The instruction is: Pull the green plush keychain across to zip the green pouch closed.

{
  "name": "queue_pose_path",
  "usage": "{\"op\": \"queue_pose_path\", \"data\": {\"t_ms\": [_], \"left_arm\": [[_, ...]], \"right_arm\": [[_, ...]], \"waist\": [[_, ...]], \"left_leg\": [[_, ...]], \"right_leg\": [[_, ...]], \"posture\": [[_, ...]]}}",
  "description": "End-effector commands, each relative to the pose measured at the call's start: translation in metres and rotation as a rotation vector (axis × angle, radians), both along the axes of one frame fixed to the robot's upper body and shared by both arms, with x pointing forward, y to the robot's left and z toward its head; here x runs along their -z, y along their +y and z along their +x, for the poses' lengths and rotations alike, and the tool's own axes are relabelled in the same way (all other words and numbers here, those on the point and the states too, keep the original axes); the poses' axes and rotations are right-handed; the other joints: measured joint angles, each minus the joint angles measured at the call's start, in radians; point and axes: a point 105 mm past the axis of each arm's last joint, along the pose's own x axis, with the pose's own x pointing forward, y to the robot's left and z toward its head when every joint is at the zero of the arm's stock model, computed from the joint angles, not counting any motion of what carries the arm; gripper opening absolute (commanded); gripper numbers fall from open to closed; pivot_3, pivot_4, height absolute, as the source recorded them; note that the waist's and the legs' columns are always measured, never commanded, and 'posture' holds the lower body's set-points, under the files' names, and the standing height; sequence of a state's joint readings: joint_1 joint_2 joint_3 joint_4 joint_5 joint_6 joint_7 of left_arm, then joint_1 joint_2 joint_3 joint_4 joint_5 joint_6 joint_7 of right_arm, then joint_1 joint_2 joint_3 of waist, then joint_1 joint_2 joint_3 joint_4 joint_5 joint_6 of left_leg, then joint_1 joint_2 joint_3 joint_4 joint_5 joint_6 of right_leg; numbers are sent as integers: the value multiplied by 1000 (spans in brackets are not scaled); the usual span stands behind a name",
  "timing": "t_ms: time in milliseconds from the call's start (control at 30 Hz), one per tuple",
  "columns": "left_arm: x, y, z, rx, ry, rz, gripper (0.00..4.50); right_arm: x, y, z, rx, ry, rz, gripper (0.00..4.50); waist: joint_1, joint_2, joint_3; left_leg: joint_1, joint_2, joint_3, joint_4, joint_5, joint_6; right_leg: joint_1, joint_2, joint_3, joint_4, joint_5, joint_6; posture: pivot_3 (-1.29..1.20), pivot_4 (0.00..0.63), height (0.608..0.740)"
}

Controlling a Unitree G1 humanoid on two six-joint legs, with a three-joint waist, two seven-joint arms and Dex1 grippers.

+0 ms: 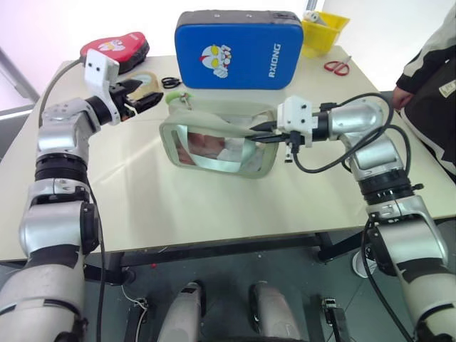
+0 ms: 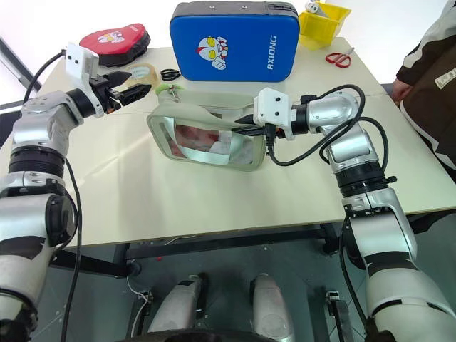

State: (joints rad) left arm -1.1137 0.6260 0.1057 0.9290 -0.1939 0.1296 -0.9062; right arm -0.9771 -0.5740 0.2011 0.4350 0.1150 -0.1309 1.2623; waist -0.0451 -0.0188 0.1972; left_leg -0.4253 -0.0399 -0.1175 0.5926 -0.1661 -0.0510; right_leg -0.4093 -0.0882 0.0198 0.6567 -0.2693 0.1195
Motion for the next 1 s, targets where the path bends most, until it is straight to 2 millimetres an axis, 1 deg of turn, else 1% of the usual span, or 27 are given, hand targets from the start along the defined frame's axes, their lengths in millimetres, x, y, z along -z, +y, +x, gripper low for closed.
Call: {"op": "queue_pose_path", "data": {"t_ms": [33, 133, 233, 367, 500, 733, 900, 1000], "left_arm": [[-16, -3, 1, 2, -83, 101, 3788], [-15, 0, 4, -22, -107, 173, 3788], [-17, -2, 6, -28, -123, 210, 3788], [-18, -7, 10, -27, -135, 220, 3788], [-13, -14, 12, -14, -137, 261, 3788], [-9, -13, 9, 26, -114, 335, 3788], [-9, -18, 12, 21, -123, 361, 3788], [-6, -26, 13, 40, -117, 374, 3788]], "right_arm": [[-17, 0, -5, -15, -50, 33, 0], [-17, 1, -6, -20, -50, 33, 0], [-18, 1, -8, -23, -49, 35, 0], [-17, 2, -9, -24, -46, 37, 0], [-17, 2, -11, -25, -42, 39, 0], [-17, 1, -11, -20, -38, 41, 0], [-16, 2, -12, -23, -37, 42, 0], [-16, 4, -13, -29, -36, 43, 0]], "waist": [[0, 0, 0], [0, 0, 0], [0, 0, 0], [-1, 0, 0], [-1, 0, 0], [0, 0, 0], [0, 0, 0], [0, 0, 0]], "left_leg": [[0, 0, 0, 0, 0, 0], [0, 0, 0, 0, 0, 0], [0, 0, 0, 0, 0, 0], [0, 0, 0, 0, 0, 0], [0, 0, 0, 0, 0, 0], [0, 0, 0, 0, 0, 0], [0, 0, 0, 0, 0, 0], [0, 0, 0, 0, 0, 0]], "right_leg": [[0, 0, 0, 0, 0, 0], [0, 0, 0, 0, 0, 0], [0, 0, 0, 0, 0, 0], [0, 0, 0, 0, 0, 0], [0, 0, 0, 0, 0, 0], [0, 0, 0, 0, 0, 0], [0, 0, 0, 0, 0, 0], [0, 0, 0, 0, 0, 0]], "posture": [[0, 150, 740], [0, 150, 740], [0, 150, 740], [0, 150, 740], [0, 150, 740], [0, 150, 740], [0, 150, 740], [0, 150, 740]]}}
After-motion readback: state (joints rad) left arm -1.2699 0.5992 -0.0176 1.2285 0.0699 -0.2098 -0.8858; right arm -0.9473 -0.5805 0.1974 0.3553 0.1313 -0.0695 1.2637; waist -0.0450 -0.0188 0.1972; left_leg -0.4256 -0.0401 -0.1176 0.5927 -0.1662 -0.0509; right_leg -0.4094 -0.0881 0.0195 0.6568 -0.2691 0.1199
